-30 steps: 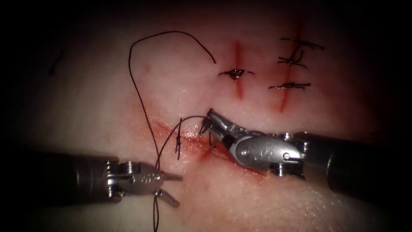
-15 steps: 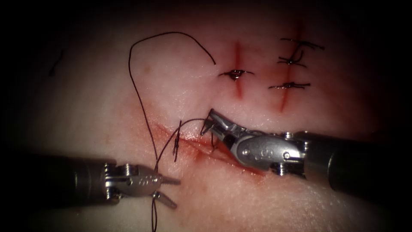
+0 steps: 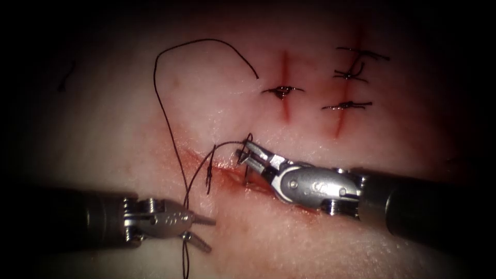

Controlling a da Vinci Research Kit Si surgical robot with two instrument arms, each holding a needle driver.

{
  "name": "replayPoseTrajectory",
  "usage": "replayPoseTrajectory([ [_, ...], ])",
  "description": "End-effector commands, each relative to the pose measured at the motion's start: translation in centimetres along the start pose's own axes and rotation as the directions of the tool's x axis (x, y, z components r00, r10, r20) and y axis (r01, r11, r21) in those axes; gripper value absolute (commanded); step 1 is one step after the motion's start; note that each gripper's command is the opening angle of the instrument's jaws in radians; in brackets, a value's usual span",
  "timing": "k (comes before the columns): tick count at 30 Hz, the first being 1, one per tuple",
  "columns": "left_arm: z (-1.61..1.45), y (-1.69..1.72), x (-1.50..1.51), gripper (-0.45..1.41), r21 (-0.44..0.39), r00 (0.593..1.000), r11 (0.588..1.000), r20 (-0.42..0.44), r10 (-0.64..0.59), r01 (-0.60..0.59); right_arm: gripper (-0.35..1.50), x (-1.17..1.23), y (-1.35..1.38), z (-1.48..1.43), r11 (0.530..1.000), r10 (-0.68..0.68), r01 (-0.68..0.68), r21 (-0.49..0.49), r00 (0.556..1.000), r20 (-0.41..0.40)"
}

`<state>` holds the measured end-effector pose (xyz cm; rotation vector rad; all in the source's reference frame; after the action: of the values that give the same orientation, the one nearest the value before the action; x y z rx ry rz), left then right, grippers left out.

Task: Wound Closure
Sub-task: Use the right needle driver to pass the needle through the tissue below the cut.

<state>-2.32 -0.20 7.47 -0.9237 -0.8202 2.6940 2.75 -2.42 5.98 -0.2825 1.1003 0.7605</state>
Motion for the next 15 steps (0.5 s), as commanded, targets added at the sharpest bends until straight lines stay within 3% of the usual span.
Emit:
replayPoseTrajectory([
  [1, 0.08, 0.02, 0.00, 0.14, -0.003, 1.000, 1.000, -0.001, -0.001, 0.001, -0.35, -0.03, -0.03, 0.11, 1.000, 0.021, -0.021, 0.003, 1.000, 0.009],
  [10, 0.07, 0.11, 0.02, 0.07, 0.002, 1.000, 1.000, -0.005, 0.000, 0.000, -0.35, -0.15, 0.08, 0.16, 0.982, 0.184, -0.186, 0.033, 0.981, 0.066],
  [15, 0.08, 0.13, 0.00, 0.07, 0.007, 1.000, 1.000, -0.010, -0.003, 0.003, -0.35, -0.20, 0.14, 0.20, 0.949, 0.303, -0.309, 0.066, 0.949, 0.090],
])
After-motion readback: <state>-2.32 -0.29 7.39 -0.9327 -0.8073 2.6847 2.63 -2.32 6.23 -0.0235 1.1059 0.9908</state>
